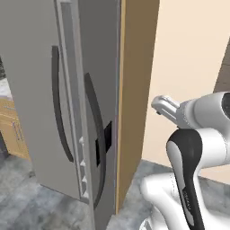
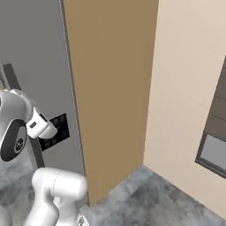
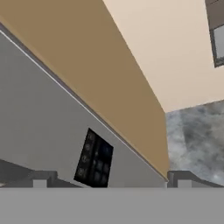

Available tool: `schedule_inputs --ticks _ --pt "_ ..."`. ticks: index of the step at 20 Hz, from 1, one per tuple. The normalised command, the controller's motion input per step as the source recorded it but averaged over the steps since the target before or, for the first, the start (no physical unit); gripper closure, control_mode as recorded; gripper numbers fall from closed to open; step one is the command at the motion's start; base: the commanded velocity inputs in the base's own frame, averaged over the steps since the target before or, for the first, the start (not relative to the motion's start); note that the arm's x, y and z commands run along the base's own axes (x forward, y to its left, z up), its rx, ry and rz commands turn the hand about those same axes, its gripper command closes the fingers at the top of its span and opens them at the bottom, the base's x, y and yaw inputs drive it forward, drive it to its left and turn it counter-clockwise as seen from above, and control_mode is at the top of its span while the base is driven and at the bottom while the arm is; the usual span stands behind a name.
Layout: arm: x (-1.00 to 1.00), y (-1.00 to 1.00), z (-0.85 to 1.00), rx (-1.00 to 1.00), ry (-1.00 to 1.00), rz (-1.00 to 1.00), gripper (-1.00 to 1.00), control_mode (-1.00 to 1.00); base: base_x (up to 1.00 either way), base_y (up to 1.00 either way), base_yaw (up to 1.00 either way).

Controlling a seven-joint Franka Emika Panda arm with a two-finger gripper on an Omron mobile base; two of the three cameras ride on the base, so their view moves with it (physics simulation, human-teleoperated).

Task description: Take the peach and lemon wedge from the second highest rack and move them to the highest rack where the orange and steak are located, to maximize freezer space. Close the freezer door after rearranging.

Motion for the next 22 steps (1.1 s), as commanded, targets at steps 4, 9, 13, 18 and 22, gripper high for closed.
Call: schedule_inputs --ticks 4,9,13,18,22 --pt "0.00 0.00 0.00 0.00 0.00 0.00 -1.00 1.00 0.48 -0.56 0.59" --pt "0.00 0.00 0.00 0.00 0.00 0.00 -1.00 1.00 0.47 -0.36 0.52" --pt "0.00 0.00 0.00 0.00 0.00 0.00 -1.00 1.00 0.31 -0.36 0.51" --pt "0.00 0.00 0.00 0.00 0.00 0.00 -1.00 1.00 0.27 -0.27 0.48" --pt "0.00 0.00 0.00 0.00 0.00 0.00 -1.00 1.00 0.29 -0.19 0.42"
